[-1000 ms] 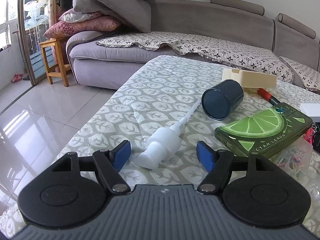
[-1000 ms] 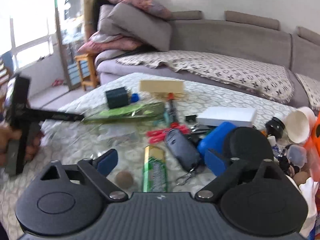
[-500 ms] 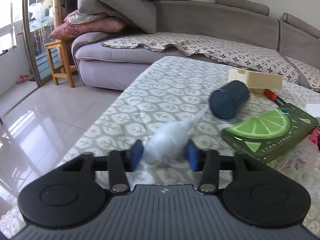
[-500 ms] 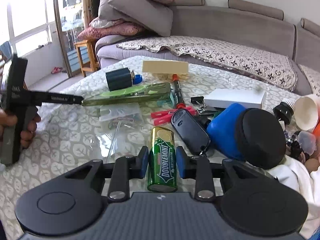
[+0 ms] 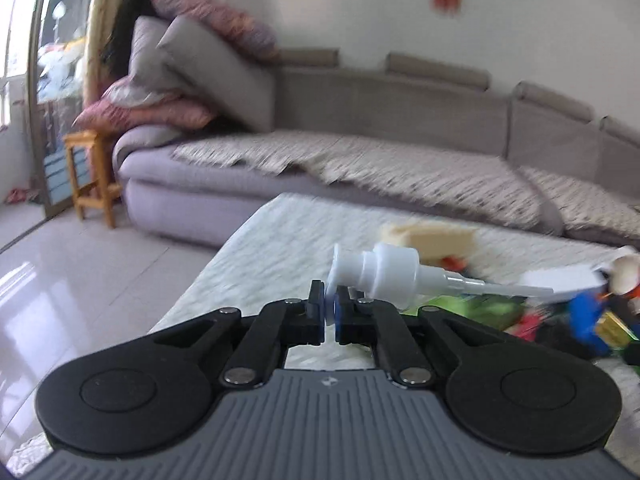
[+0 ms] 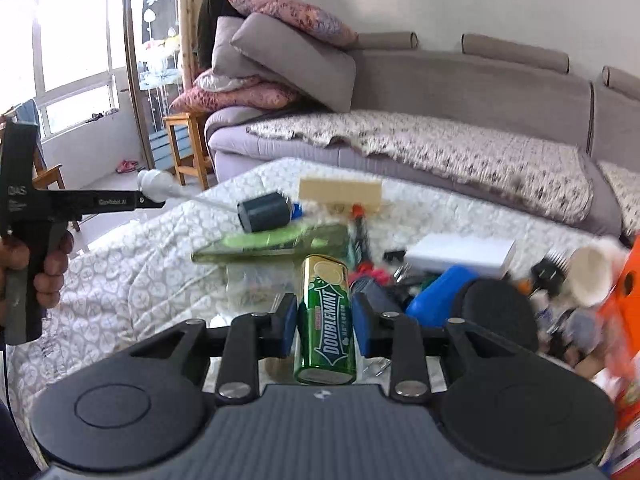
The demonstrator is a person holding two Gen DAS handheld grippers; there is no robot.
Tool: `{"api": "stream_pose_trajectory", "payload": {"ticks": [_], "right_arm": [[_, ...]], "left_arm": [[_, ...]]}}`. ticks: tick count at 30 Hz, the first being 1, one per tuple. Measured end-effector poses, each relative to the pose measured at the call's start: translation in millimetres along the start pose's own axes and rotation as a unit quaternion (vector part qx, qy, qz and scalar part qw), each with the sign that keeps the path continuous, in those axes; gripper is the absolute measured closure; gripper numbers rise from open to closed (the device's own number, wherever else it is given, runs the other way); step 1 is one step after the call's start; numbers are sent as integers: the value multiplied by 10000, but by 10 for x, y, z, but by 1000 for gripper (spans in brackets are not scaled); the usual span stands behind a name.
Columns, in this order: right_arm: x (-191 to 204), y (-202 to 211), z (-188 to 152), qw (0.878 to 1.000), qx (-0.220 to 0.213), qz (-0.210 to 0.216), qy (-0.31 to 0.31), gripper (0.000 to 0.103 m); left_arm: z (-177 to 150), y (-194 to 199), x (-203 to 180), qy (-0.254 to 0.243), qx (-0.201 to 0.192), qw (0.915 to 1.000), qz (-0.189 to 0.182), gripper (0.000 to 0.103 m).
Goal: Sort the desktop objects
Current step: 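Carry the pump head and the can over the cardboard box with both grippers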
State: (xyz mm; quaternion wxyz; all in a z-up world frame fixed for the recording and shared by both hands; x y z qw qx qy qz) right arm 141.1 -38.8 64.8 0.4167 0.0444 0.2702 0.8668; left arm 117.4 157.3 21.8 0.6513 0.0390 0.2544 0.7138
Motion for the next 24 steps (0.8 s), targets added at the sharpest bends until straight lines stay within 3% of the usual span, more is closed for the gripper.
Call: {"api": "stream_pose_trajectory", "payload": {"ticks": [8,17,24], "right_arm": [[-743,702,62,9960,-160,-874,32,76],[-1816,1473,-468,9797,39,-1951,-467,75],[-2400,1770,-820,9668,118,-2447,-730,75]], "left_arm": [[-17,80,-1072,-403,-27,9978,-533,96],[-257,141,-2436,-746,144,9921,-996,96],[-446,137,-3169,-917,235,9874,-1266,96]]}}
Point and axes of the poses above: each gripper's, at about its wrist camera, not at the fingertips, and y roughly against the way its jaws point, x to its left, z to its top, the point moved 5 cm from there along -y, roughly the way its jaws point, and after that the axes turned 14 degrees about y, right-handed, at the moved point
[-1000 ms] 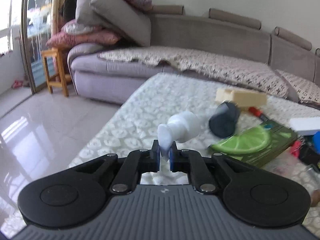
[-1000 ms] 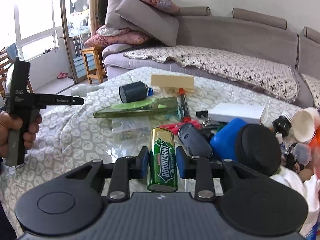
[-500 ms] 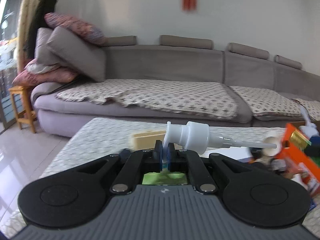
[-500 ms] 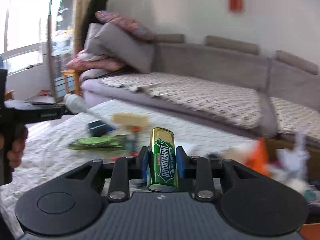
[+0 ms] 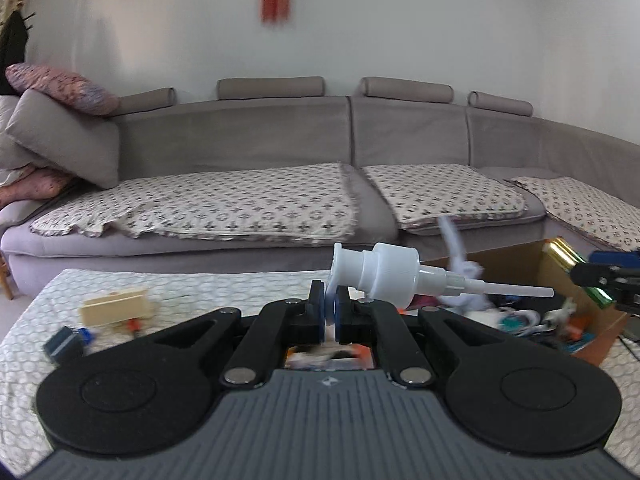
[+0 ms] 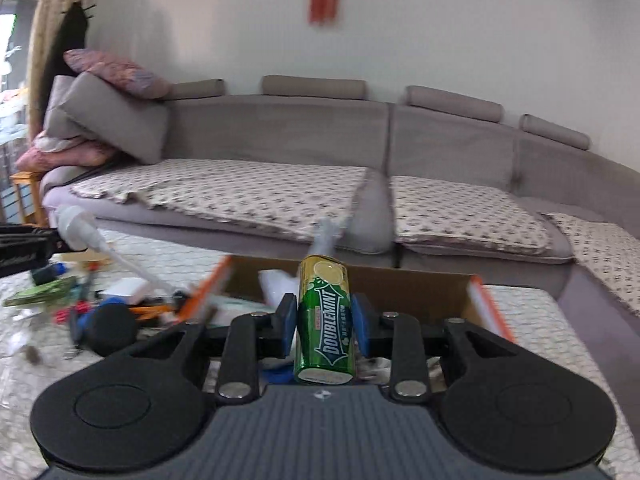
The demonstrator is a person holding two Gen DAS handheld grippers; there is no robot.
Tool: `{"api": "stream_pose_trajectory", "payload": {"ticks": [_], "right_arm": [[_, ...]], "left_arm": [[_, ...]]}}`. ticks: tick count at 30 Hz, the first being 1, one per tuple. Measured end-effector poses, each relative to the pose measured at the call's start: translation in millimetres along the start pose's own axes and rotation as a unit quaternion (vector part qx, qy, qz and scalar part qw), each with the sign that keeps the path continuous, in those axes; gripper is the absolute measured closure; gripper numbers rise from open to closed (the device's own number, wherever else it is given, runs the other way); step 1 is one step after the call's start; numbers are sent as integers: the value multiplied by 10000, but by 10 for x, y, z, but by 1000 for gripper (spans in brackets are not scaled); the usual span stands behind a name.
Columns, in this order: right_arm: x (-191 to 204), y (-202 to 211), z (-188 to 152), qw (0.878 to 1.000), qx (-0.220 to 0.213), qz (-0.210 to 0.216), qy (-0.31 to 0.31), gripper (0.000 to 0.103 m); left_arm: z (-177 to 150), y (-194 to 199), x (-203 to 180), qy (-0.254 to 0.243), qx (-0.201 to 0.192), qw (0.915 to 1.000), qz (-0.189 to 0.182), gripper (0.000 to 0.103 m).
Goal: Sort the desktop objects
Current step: 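Carry the pump head and the can over the cardboard box with both grippers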
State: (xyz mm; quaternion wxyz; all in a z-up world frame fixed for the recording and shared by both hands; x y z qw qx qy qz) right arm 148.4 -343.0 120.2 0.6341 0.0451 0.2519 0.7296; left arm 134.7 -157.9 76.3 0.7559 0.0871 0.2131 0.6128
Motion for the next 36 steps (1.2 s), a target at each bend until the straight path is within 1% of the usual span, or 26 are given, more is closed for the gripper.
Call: {"api": "stream_pose_trajectory", "payload": {"ticks": [3,7,12,18,27,36], "right_arm": [[-125,-106,-58,9999,65,-76,-61,75],[-195,-179,-94,9998,77,-46,-150,75],[-312,-187,-105,9998,53,-19,-183,75],[-434,-155,-135,9997,69,-21,-243,75],[-546,-159,-163,9995,109,-2,-302,75],[-593,-275,-243,9986,239,90,-459,75]], "left_arm": [[-34,-86,-144,-18,72,10000,35,96],[-47,-218,-269,-50,115,9998,154,96],[-105,-143,-290,-113,137,9996,216,96],[-153,-65,-417,-177,173,9991,332,96],[-197,-89,-546,-251,267,9988,321,96],[-276,-187,-597,-312,446,9980,328,96]]}}
Point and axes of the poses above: each gripper's, at about its wrist camera, not at the fingertips, and y roughly against the way its jaws point, x to its left, z to its top, the point moved 5 cm from there along -y, roughly the way its jaws point, and after that the axes turned 14 degrees about y, right-handed, at the moved point
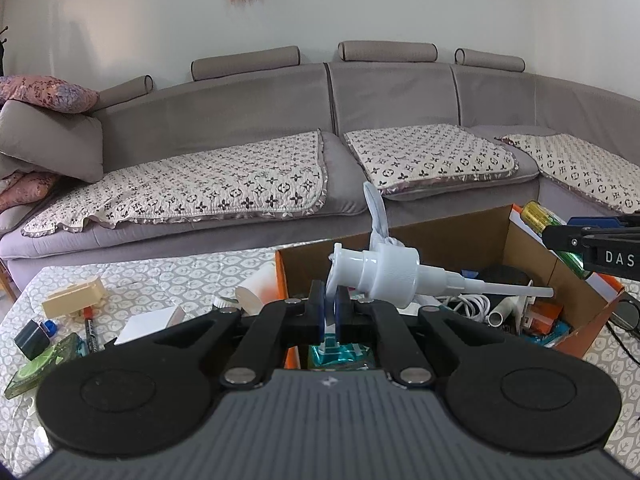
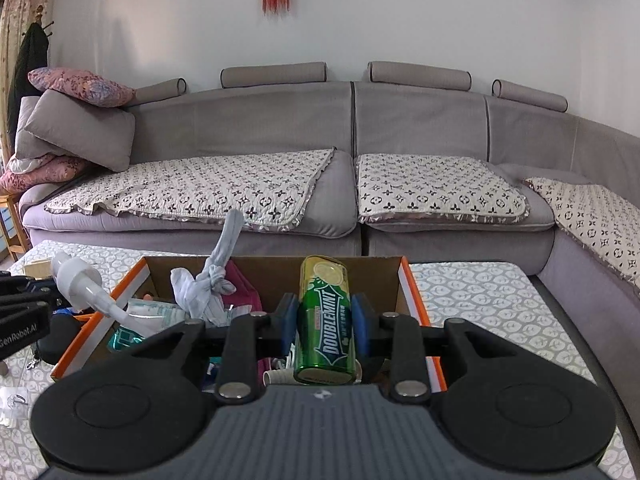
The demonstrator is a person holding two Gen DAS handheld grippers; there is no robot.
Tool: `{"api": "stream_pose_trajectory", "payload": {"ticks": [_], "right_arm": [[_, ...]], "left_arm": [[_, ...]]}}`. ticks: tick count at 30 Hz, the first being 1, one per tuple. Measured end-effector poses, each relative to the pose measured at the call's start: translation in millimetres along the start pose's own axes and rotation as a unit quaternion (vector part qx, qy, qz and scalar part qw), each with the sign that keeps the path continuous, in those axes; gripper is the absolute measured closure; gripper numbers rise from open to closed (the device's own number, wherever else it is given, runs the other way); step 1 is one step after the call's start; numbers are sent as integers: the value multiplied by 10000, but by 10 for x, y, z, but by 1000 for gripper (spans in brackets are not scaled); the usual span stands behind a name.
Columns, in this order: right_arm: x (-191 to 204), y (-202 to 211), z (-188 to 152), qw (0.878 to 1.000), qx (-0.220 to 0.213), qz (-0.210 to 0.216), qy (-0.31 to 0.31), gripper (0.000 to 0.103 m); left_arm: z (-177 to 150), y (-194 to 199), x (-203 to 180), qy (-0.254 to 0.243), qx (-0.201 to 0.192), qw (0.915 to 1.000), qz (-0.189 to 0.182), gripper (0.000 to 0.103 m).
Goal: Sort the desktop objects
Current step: 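Carry the pump head and the can over the cardboard box with both grippers, then open both grippers to drop the pump head and can into the box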
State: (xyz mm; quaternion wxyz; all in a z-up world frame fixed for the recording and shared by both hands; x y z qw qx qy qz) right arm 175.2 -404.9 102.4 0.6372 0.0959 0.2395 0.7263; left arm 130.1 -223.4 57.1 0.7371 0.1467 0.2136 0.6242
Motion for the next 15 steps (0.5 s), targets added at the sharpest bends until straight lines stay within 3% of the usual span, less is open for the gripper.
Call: {"api": "stream_pose_trajectory", "payload": {"ticks": [15], "right_arm": [[-27,-243,-21,9994,219,117,-222,75]], "left_arm": [[-23,-148,-69,-74,212,9997,46,96]]}}
Point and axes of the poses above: each gripper's, at about its wrist camera, not at the fingertips, and y roughly against the way its jaws point, x to its left, z to its top, the point moved 5 cm from there along -y, roughly the way its jaws point, and after that the axes turned 14 degrees about y, right-handed, at the moved point
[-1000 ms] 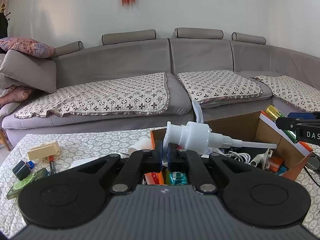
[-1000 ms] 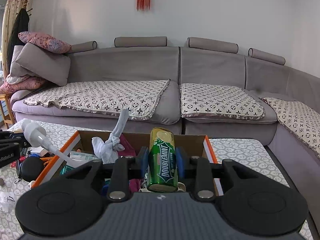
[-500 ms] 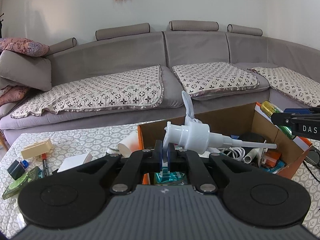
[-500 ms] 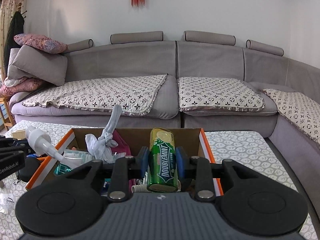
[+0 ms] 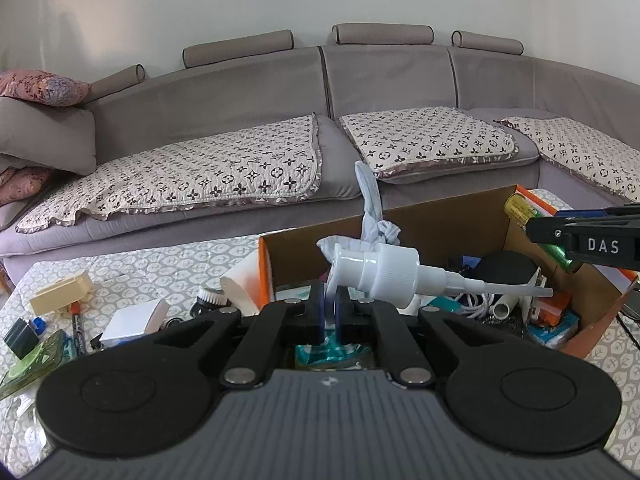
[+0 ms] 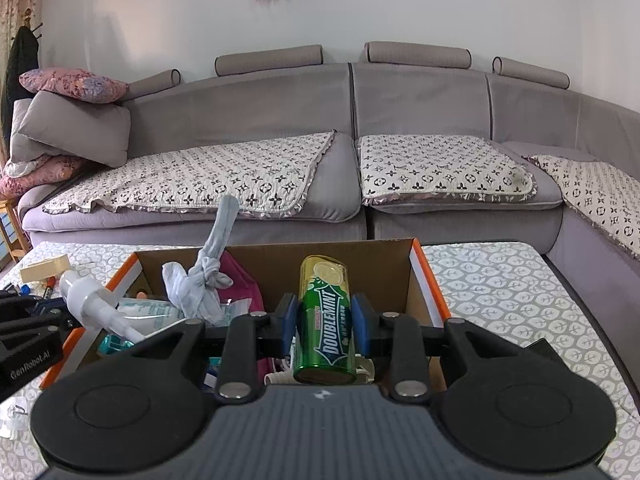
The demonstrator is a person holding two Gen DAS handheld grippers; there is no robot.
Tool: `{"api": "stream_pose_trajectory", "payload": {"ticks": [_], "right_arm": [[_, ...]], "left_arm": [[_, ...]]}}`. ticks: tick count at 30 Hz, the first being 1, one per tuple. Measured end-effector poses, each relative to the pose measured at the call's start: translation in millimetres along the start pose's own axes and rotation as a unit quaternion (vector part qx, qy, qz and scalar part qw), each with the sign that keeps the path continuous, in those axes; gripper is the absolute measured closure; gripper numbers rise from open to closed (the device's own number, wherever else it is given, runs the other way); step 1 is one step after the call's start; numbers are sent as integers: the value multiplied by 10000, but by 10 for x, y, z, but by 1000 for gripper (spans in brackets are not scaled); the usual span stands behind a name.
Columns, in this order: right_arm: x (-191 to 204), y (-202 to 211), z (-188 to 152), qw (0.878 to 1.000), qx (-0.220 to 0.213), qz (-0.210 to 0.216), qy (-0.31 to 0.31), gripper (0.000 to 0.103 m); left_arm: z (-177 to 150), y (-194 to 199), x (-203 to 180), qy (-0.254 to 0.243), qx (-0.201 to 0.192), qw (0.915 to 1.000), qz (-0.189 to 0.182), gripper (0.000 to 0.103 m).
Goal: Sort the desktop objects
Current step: 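Open both grippers to drop the pump head and can into the box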
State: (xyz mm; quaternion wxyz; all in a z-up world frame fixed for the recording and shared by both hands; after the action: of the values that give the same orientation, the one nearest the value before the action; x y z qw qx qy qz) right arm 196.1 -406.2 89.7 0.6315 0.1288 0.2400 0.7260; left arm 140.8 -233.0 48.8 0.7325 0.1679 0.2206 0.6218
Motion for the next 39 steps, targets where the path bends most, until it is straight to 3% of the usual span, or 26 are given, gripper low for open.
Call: {"api": "stream_pose_trajectory", "payload": {"ticks": [10,21,34,36,37,38,39], "right_arm": [[-134,-294,65,9995,253,-21,-195,75],[-130,-406,76,9991,345,-9,-234,75],[-126,-362,112,9992,315,-141,-208,75],[-119,-354,116,9992,300,-145,-213,74],[-121,-344,117,9993,273,-163,-216,74],[-121,-340,120,9993,256,-176,-228,68],[-131,-332,119,9992,230,-179,-266,43]], "left_arm": [[116,-277,-106,91,173,9998,88,96],[72,-281,-93,95,275,9995,75,95],[121,-226,-108,97,209,9997,-37,84],[131,-228,-97,110,188,9998,-25,69],[138,-220,-89,130,155,9998,-23,48],[150,-203,-79,162,91,9998,-29,21],[167,-178,-73,189,-14,9998,-35,9]]}}
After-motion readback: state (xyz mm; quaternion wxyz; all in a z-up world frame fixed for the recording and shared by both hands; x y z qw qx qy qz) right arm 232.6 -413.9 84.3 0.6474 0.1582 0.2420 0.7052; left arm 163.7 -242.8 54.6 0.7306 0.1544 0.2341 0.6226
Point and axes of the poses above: each gripper's, at about its wrist camera, not at the fingertips, and y roughly against the way its jaws point, x to its left, z to its top, the point moved 5 cm from there along -y, roughly the way its jaws point, and after that the axes turned 14 degrees about y, right-handed, at the moved point
